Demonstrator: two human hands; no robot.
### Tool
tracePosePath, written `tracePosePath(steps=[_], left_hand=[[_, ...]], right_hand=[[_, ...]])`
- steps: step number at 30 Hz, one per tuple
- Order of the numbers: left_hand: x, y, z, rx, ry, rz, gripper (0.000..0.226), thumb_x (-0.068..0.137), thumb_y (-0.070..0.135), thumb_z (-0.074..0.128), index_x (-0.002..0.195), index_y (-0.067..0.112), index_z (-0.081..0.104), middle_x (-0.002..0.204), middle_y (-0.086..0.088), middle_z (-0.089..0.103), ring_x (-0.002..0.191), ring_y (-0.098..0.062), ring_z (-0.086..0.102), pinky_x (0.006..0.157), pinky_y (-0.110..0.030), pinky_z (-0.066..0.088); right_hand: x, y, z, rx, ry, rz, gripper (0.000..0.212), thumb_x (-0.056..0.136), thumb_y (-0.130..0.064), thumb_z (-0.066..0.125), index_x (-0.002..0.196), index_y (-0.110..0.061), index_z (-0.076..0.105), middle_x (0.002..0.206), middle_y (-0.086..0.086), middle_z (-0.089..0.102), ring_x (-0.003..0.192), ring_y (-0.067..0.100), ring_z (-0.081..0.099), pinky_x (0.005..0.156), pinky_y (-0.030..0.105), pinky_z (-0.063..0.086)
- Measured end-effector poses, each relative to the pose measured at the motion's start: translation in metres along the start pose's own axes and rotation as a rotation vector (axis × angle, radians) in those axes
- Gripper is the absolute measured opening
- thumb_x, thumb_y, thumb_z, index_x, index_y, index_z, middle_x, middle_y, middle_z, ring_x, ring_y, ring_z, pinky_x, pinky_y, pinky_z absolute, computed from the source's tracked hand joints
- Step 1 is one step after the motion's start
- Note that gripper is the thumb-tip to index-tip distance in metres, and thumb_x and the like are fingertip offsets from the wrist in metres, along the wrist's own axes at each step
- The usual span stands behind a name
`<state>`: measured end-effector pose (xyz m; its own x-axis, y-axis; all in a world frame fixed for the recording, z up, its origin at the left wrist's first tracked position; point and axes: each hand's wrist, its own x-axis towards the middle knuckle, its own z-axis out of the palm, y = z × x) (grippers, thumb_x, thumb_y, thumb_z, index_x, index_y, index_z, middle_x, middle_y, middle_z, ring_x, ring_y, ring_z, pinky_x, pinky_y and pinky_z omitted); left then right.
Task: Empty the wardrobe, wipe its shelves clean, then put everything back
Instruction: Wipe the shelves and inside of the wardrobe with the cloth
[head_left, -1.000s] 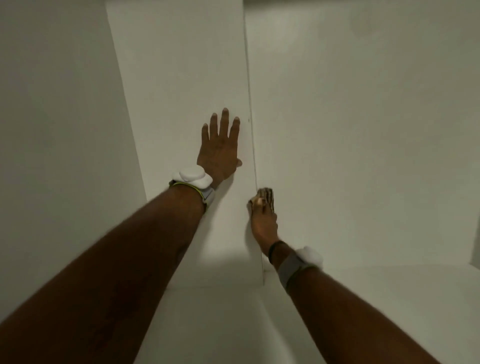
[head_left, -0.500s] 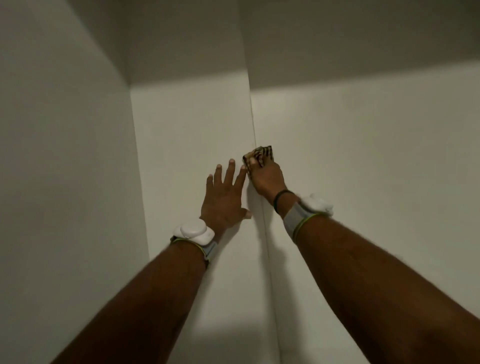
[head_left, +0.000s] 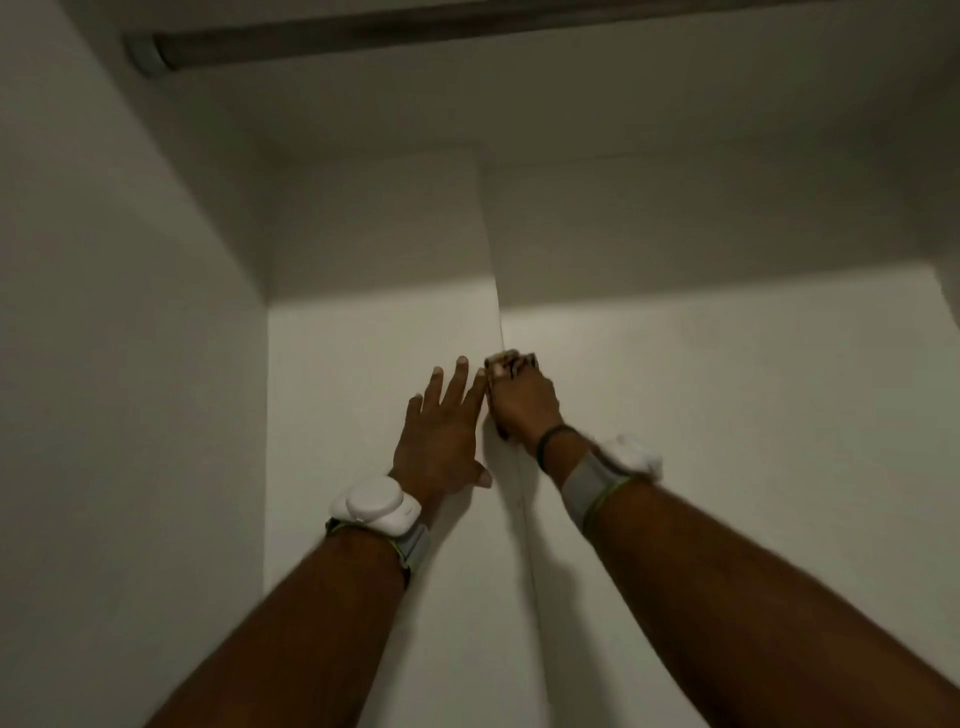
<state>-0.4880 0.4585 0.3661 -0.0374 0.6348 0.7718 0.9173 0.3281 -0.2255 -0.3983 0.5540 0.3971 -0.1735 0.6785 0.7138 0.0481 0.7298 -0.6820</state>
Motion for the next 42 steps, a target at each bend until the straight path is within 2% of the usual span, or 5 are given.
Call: tracePosePath(steps=[11,18,26,32,42], left_hand=[[0.033,-0.019,-0.044,0.059,0.159,0.036,0.109,0.071,0.058,0.082,0.155,0.015,0.027,0.156,-0.006,0.03,0.139,-0.032,0.031,0.112,-0.041,0.035],[0.1,-0.027,-0.084,0.064,0.007,-0.04,0.147,0.06,0.058,0.089,0.16,0.026,-0.013,0.166,-0.001,-0.023,0.153,-0.037,-0.015,0.123,-0.059,0.005],[0.096,-0.034,-0.075,0.054,0.011,-0.012,0.141,0.061,0.064,0.086,0.161,0.026,-0.006,0.168,0.001,-0.017,0.154,-0.035,-0.008,0.121,-0.058,0.017],[0.11,-0.037,-0.109,0.153,0.106,0.007,0.112,0.061,0.069,0.082,0.149,0.021,0.033,0.148,-0.005,0.033,0.134,-0.034,0.035,0.106,-0.048,0.04],[0.114,-0.054,-0.098,0.05,0.034,-0.033,0.135,0.065,0.063,0.084,0.161,0.03,-0.006,0.168,-0.001,-0.013,0.153,-0.039,-0.006,0.121,-0.058,0.018]], right_hand=[[0.014,0.019,0.007,-0.015,0.036,-0.097,0.051,0.098,-0.057,0.047,0.131,-0.018,0.056,0.13,0.018,0.055,0.121,0.041,0.051,0.105,0.047,0.042],[0.047,-0.014,0.0,-0.097,0.028,-0.119,0.042,0.097,-0.052,0.045,0.11,-0.016,0.063,0.121,0.016,0.061,0.113,0.038,0.057,0.099,0.043,0.049],[0.127,-0.126,-0.04,-0.112,0.02,-0.228,0.05,0.098,-0.055,0.046,0.099,-0.01,0.068,0.101,0.015,0.072,0.097,0.033,0.069,0.092,0.04,0.056],[0.112,-0.081,-0.026,-0.09,0.05,-0.277,0.04,0.094,-0.059,0.048,0.082,-0.022,0.057,0.099,0.012,0.068,0.095,0.032,0.065,0.089,0.038,0.054],[0.157,-0.166,-0.047,-0.18,0.083,-0.311,0.049,0.099,-0.05,0.045,0.075,-0.014,0.066,0.092,0.014,0.074,0.095,0.033,0.069,0.094,0.041,0.056]])
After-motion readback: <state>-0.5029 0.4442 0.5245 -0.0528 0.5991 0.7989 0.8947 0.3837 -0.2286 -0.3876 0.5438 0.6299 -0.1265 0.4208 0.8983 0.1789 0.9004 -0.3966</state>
